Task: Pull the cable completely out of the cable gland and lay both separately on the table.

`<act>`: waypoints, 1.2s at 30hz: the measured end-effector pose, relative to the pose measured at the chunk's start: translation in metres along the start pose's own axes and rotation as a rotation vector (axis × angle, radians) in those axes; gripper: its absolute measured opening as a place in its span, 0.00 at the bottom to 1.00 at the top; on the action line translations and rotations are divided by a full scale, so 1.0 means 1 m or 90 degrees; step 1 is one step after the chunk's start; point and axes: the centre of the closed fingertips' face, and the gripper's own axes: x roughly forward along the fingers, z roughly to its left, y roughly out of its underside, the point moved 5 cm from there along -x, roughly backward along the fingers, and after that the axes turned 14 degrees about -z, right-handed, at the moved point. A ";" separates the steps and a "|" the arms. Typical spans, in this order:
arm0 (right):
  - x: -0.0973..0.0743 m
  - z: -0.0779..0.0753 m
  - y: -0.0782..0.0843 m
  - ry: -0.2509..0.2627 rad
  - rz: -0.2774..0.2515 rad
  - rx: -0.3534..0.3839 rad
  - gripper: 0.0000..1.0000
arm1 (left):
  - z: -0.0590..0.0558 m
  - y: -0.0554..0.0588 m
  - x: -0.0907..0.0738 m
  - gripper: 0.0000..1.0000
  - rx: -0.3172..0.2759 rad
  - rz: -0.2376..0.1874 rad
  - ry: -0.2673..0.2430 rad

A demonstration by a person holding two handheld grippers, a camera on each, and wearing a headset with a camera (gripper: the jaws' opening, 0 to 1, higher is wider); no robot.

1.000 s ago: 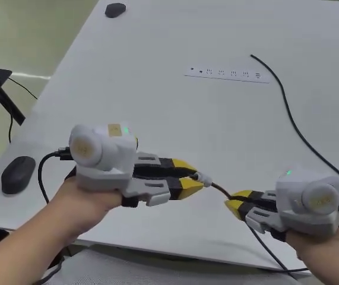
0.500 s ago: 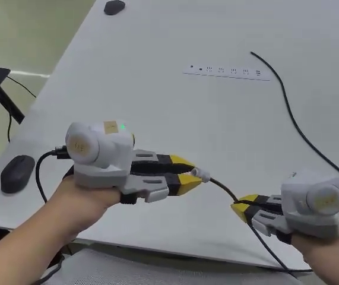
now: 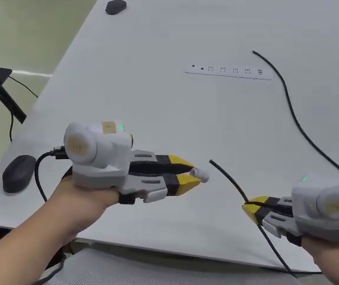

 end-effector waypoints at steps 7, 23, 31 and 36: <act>0.002 0.000 0.000 -0.002 0.008 -0.008 0.00 | 0.002 0.001 0.001 0.15 0.001 -0.001 0.001; 0.013 -0.010 -0.011 0.007 0.022 -0.033 0.00 | 0.014 0.018 -0.004 0.15 0.012 -0.003 0.004; 0.034 -0.011 -0.026 0.004 0.025 -0.059 0.00 | 0.024 0.028 -0.014 0.15 0.010 0.000 0.003; 0.050 -0.010 -0.036 0.001 0.024 -0.072 0.00 | 0.032 0.034 -0.023 0.15 0.002 -0.002 -0.002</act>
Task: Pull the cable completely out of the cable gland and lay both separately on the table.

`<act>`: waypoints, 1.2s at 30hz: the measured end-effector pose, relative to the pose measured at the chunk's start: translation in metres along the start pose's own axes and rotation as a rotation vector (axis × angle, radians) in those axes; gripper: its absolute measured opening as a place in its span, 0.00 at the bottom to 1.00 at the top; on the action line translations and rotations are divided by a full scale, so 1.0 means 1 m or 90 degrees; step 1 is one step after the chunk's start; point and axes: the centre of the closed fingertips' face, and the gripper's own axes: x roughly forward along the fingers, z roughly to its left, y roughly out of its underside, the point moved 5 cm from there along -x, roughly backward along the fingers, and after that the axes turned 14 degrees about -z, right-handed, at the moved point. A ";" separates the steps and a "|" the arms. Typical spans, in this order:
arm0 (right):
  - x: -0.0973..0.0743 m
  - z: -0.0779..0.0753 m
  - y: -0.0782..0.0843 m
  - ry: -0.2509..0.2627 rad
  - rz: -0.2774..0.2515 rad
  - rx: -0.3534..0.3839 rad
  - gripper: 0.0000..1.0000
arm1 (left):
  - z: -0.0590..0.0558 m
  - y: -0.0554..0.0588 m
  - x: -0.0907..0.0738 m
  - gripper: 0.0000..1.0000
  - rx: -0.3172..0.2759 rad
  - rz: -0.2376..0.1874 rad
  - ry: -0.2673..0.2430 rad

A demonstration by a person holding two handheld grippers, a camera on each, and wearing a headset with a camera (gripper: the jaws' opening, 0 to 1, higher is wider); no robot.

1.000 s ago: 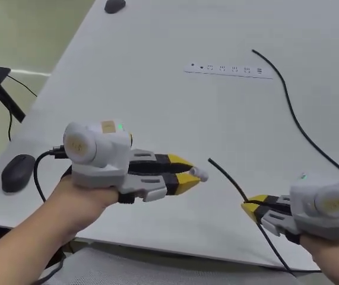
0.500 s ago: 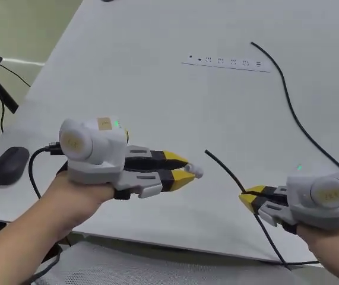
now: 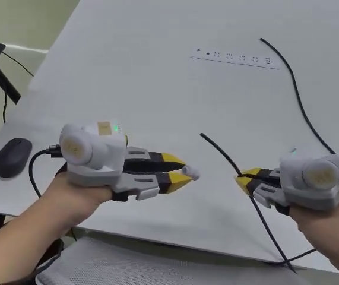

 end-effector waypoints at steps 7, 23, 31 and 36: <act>0.022 0.005 -0.011 -0.013 0.015 -0.023 0.00 | 0.009 0.010 -0.011 0.15 -0.007 -0.005 -0.003; 0.080 0.017 -0.030 -0.047 0.062 -0.090 0.00 | 0.034 0.029 -0.034 0.15 -0.037 -0.027 -0.011; 0.113 0.022 -0.036 -0.065 0.070 -0.109 0.00 | 0.051 0.043 -0.049 0.15 -0.027 -0.029 -0.021; 0.134 0.022 -0.034 -0.074 0.094 -0.136 0.00 | 0.061 0.057 -0.055 0.15 -0.036 -0.020 -0.028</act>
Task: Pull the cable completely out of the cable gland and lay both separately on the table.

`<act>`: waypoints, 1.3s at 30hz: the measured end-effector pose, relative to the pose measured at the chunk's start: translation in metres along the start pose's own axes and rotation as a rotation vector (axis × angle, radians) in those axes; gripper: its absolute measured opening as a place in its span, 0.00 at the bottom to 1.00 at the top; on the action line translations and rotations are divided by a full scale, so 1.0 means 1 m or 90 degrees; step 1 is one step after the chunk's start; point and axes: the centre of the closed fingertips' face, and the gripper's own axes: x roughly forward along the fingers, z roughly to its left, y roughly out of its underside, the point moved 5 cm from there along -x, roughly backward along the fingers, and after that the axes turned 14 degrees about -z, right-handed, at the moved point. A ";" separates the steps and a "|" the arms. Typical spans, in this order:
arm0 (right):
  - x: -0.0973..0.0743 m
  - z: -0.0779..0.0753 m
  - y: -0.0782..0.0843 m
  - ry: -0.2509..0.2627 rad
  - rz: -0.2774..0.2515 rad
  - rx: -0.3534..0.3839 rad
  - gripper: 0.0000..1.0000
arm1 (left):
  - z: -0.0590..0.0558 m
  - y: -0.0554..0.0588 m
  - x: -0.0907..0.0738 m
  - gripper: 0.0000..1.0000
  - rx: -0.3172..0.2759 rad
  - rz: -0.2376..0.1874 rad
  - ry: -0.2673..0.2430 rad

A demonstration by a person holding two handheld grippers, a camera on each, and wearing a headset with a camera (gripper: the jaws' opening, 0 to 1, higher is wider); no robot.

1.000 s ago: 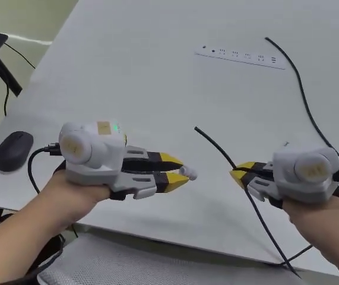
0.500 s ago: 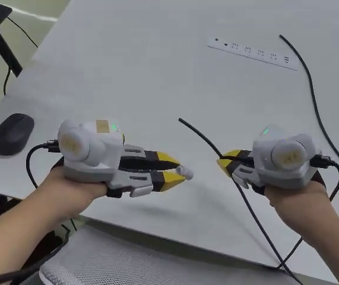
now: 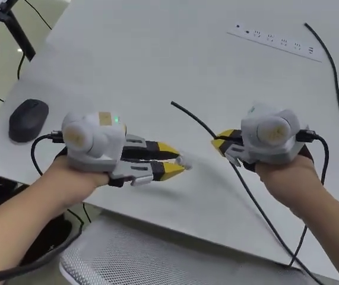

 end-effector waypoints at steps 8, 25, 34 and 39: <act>0.031 0.004 0.003 -0.050 0.017 -0.044 0.00 | 0.016 0.024 -0.006 0.15 -0.018 0.031 -0.020; 0.061 0.023 0.018 -0.121 0.058 -0.111 0.00 | 0.034 0.058 -0.014 0.15 -0.040 0.074 -0.052; 0.065 0.029 0.022 -0.131 0.066 -0.106 0.00 | 0.035 0.067 -0.015 0.15 -0.031 0.088 -0.064; 0.065 0.029 0.021 -0.129 0.063 -0.105 0.00 | 0.035 0.072 -0.016 0.15 -0.026 0.105 -0.066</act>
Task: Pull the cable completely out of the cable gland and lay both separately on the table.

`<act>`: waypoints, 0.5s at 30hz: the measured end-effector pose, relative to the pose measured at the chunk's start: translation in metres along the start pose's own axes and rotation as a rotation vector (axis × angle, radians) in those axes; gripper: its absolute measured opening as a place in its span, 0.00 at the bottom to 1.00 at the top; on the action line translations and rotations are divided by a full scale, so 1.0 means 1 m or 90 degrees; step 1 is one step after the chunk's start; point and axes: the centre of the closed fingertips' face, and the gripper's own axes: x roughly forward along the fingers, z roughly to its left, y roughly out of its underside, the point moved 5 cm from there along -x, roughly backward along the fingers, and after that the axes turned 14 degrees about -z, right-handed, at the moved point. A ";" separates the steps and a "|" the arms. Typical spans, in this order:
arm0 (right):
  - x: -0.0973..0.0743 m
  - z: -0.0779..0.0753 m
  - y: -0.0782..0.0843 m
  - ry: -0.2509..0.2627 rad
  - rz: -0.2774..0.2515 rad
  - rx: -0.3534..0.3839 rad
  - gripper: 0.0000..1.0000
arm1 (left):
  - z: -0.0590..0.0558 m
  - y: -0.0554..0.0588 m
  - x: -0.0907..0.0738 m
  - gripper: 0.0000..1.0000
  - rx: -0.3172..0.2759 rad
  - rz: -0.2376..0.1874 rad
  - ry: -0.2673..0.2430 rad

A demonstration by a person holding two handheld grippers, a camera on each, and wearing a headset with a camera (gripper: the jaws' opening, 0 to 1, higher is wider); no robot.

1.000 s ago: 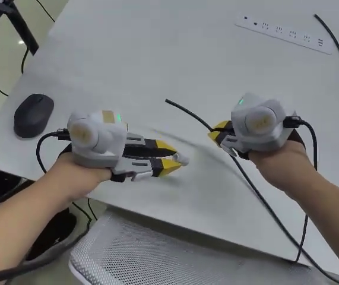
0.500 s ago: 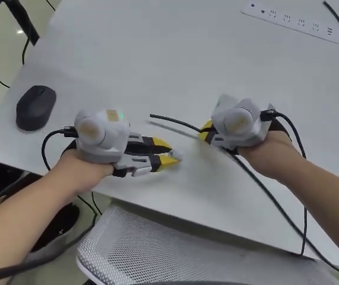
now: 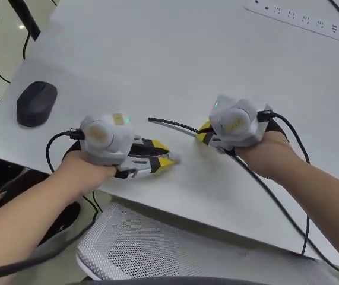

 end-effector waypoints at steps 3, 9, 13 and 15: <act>0.000 0.000 0.000 0.000 -0.002 0.000 0.00 | 0.002 0.000 -0.002 0.15 0.022 -0.001 -0.010; 0.000 -0.001 0.001 -0.001 -0.003 0.011 0.00 | 0.003 0.002 -0.003 0.15 0.068 0.032 -0.020; 0.001 -0.001 0.000 -0.004 0.005 0.017 0.00 | 0.001 0.000 -0.002 0.16 0.081 0.043 -0.027; 0.001 -0.001 0.000 -0.003 0.010 0.012 0.00 | 0.001 0.001 -0.001 0.16 0.098 0.062 -0.029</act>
